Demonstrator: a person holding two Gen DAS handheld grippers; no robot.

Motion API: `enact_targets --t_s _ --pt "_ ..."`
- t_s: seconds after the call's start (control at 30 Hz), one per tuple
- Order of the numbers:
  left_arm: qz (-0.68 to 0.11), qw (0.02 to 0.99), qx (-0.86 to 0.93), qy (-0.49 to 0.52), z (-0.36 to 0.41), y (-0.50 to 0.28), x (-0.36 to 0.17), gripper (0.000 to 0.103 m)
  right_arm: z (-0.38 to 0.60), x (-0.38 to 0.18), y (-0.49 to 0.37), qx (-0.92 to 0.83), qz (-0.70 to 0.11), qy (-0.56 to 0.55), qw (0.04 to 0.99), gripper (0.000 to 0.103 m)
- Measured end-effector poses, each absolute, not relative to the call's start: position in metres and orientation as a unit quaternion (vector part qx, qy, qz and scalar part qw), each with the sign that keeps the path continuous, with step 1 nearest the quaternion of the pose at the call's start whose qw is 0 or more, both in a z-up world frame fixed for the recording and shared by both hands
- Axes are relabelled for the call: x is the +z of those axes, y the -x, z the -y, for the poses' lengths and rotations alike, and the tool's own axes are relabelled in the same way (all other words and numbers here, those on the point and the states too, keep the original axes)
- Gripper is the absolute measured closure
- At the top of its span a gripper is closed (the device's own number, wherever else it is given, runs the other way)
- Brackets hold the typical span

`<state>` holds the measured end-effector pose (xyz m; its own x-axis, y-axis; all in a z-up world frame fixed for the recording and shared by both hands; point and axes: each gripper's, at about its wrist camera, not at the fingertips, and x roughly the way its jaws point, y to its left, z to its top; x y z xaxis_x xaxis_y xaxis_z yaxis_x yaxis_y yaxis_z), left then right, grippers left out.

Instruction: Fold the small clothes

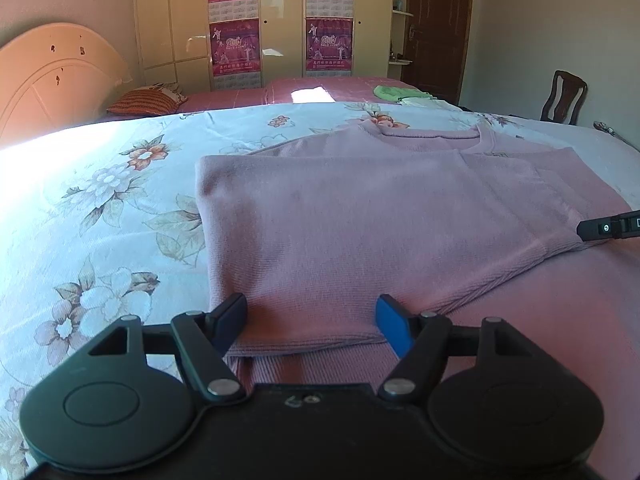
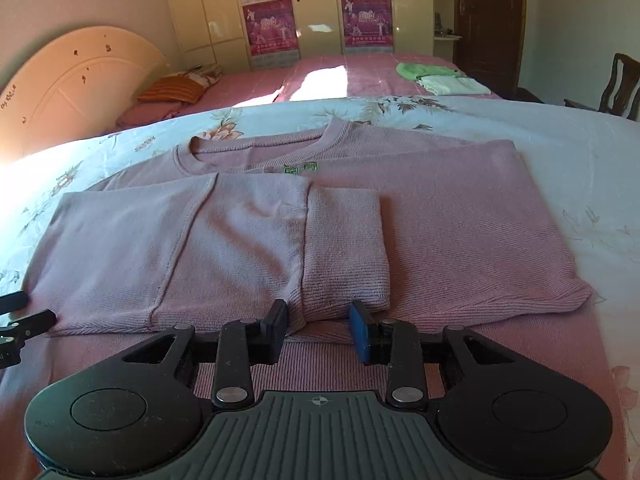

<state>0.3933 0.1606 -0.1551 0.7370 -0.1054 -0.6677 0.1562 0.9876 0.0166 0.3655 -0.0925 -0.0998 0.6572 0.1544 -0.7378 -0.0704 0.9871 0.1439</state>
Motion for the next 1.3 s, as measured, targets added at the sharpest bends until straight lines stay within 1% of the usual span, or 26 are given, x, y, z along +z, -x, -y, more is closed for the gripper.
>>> enact_targets --t_s 0.23,0.33,0.4,0.47,0.57,0.63,0.73,0.77,0.83,1.0,1.1,1.3 --pt "-0.341 0.937 -0.063 -0.041 -0.158 -0.387 -0.159 0.032 0.088 -0.105 -0.370 0.069 -0.421 -0.027 0.904 0.068" --pt "-0.343 0.936 -0.057 -0.050 -0.155 -0.387 -0.158 0.030 0.088 -0.104 -0.373 0.076 -0.426 -0.013 0.901 0.068" --pt "-0.348 0.935 -0.048 -0.057 -0.153 -0.388 -0.157 0.027 0.086 -0.104 -0.375 0.080 -0.431 -0.003 0.899 0.067" --pt "-0.353 0.933 -0.038 -0.062 -0.152 -0.390 -0.156 0.020 0.086 -0.104 -0.377 0.086 -0.435 0.005 0.896 0.067" --pt "-0.376 0.925 -0.010 -0.049 -0.158 -0.387 -0.148 0.013 0.090 -0.096 -0.372 0.087 -0.445 0.012 0.891 0.065" --pt "-0.385 0.922 -0.009 -0.033 -0.169 -0.368 -0.142 0.014 0.103 -0.084 -0.354 0.087 -0.430 0.006 0.898 0.065" --pt "-0.400 0.917 -0.006 -0.014 -0.183 -0.323 -0.143 0.022 0.142 -0.073 -0.313 0.109 -0.425 -0.052 0.897 0.065" --pt "-0.405 0.914 -0.004 -0.003 -0.187 -0.310 -0.145 0.023 0.158 -0.072 -0.299 0.108 -0.424 -0.070 0.896 0.065" --pt "-0.410 0.912 0.000 0.023 -0.198 -0.270 -0.146 0.022 0.190 -0.071 -0.269 0.096 -0.423 -0.096 0.896 0.065" --pt "-0.418 0.908 0.000 0.032 -0.198 -0.201 -0.142 0.022 0.262 -0.075 -0.202 0.060 -0.423 -0.178 0.887 0.065" --pt "-0.434 0.900 -0.022 0.043 -0.193 -0.180 -0.136 0.024 0.293 -0.079 -0.164 0.053 -0.430 -0.219 0.874 0.065" --pt "-0.456 0.879 -0.081 0.112 -0.187 -0.155 -0.135 0.024 0.316 -0.085 -0.115 0.064 -0.423 -0.249 0.869 0.065"
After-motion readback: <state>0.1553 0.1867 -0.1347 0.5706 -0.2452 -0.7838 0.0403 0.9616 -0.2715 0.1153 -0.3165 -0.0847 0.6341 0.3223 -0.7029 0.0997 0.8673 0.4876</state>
